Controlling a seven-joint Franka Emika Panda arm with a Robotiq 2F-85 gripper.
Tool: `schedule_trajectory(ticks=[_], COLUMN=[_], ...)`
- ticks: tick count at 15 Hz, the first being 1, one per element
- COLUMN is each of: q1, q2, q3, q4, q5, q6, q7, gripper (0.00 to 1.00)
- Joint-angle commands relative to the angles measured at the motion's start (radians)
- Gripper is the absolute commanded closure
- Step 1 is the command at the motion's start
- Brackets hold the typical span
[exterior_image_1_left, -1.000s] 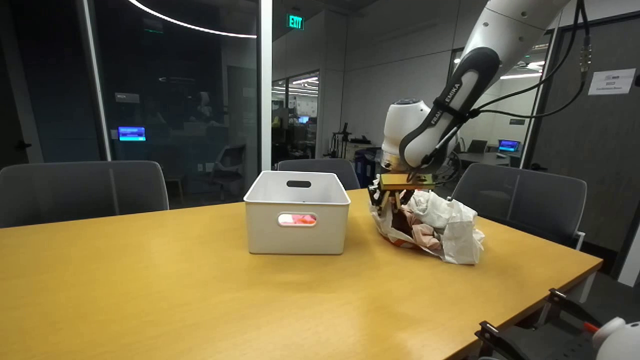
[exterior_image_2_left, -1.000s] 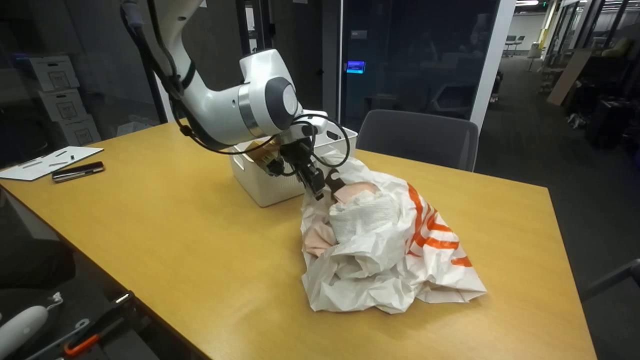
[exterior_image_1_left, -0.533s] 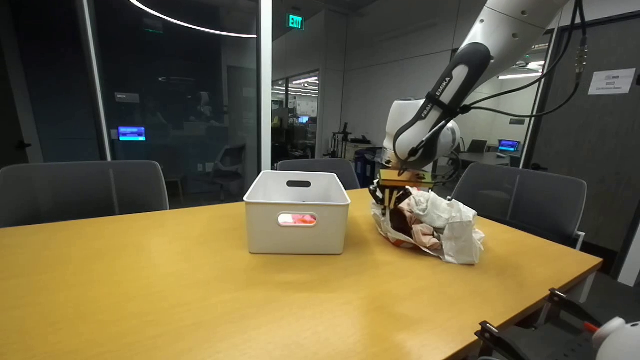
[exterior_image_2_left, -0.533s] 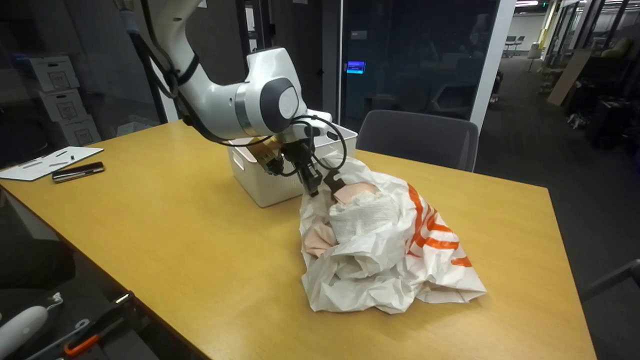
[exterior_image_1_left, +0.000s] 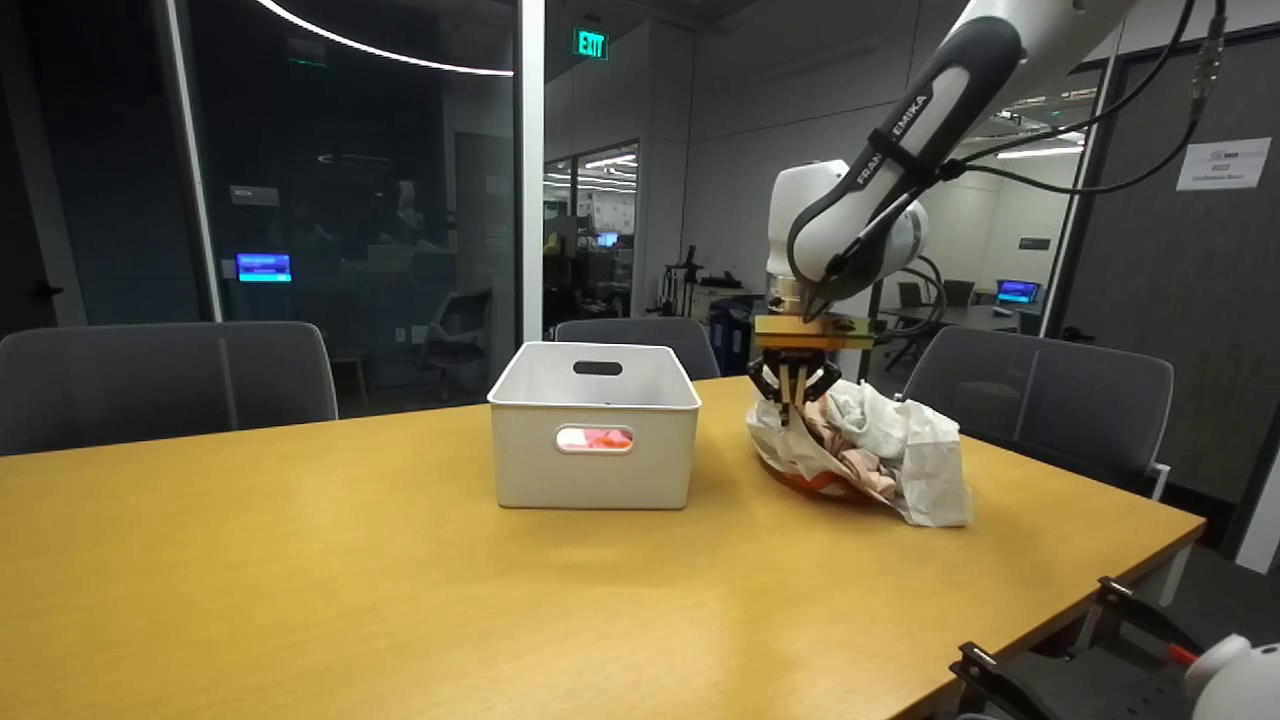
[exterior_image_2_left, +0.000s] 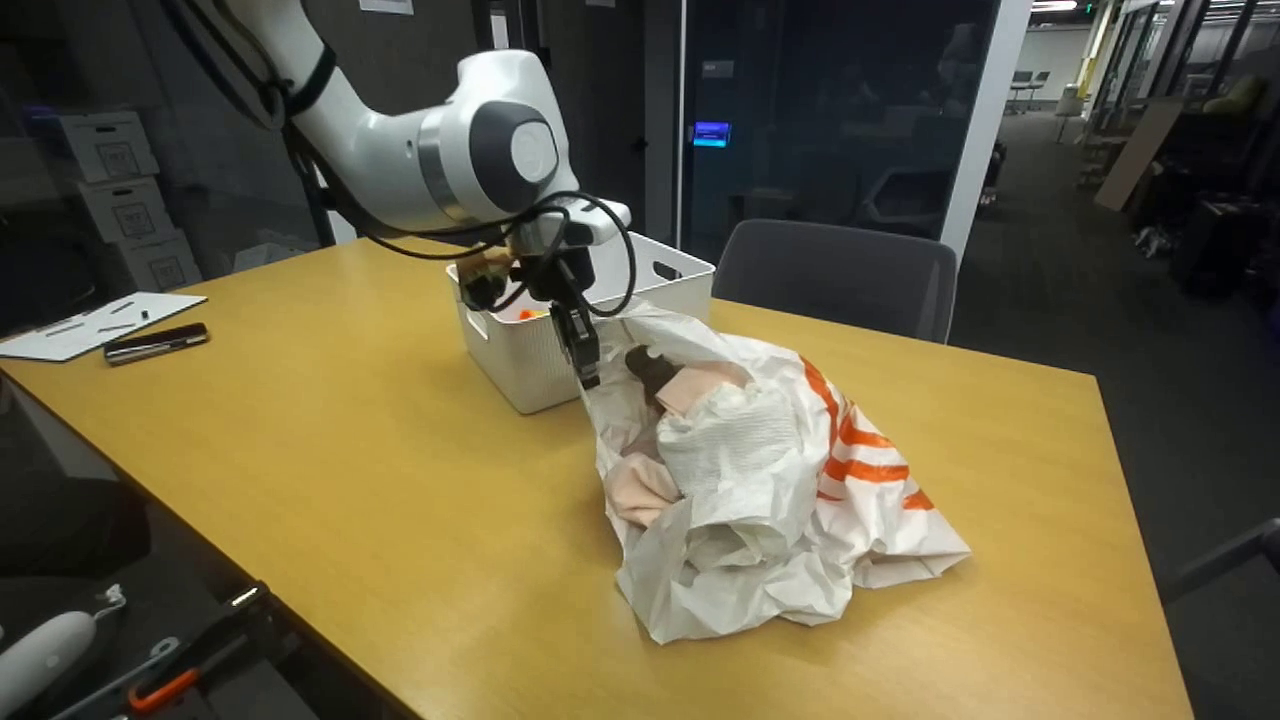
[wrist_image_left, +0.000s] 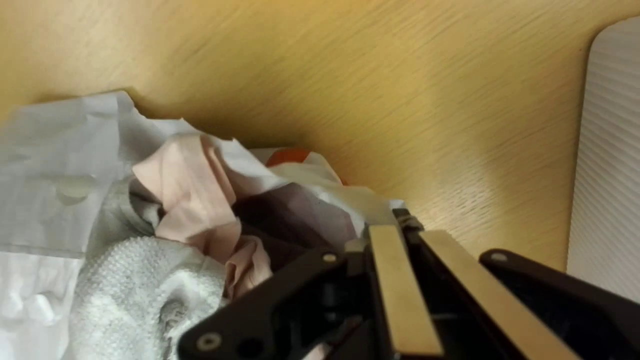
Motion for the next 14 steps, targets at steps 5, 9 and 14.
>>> schedule_trajectory(ticks=[5,9,14], q1=[0.027,-0.031,-0.053], q2=[-0.328,-0.432,-0.488], q3=[0.096,0.237,0.316], q4=[-0.148,-0.164,-0.2], q5=[-0.418,-0.555,-0.379], q6=[-0.192,-0.333,-0.335], q7=[0.493,0.661,0.545], gripper=[0.95,0.96,0.95])
